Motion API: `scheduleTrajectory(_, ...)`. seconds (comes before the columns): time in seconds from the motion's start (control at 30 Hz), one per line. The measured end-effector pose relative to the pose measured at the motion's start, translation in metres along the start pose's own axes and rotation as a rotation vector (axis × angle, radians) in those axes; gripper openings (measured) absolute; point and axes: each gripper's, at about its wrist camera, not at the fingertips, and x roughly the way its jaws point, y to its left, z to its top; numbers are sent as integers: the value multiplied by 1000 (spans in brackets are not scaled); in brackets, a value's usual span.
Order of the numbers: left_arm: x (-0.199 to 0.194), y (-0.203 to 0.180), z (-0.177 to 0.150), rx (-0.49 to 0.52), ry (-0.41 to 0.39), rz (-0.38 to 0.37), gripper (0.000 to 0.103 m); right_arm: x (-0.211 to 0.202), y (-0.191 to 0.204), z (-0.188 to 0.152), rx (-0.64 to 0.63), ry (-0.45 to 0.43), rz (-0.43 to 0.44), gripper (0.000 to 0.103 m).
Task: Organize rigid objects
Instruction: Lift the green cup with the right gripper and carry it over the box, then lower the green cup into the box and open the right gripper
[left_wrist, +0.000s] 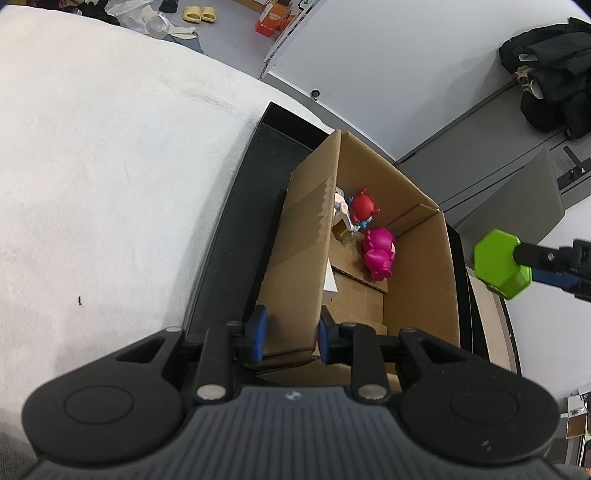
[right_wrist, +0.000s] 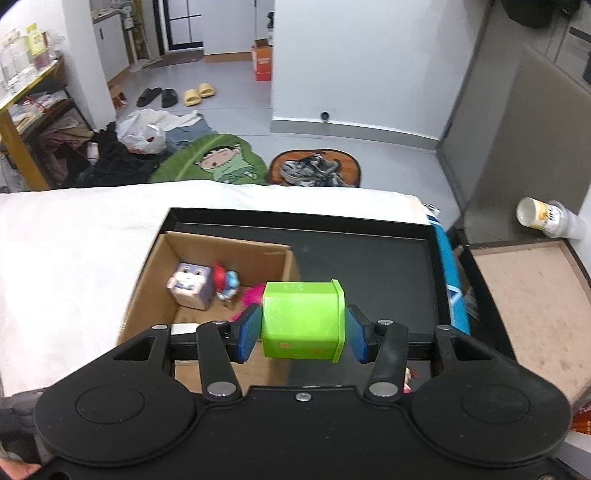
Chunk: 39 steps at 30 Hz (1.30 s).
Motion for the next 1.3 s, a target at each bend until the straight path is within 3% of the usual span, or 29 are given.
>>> scheduleTrajectory(0.67, 1, 0, 0, 1, 0, 0, 26, 49, 68, -17, -85, 94, 43, 49)
scheduleTrajectory(1.07, 1, -1, -2, 5, 0, 1, 26, 76, 78, -30, -86, 146, -1, 49)
scheduleTrajectory(1.3, 2, -2, -1, 10, 1, 1, 26, 65, 72, -27, -75, 129, -3, 50)
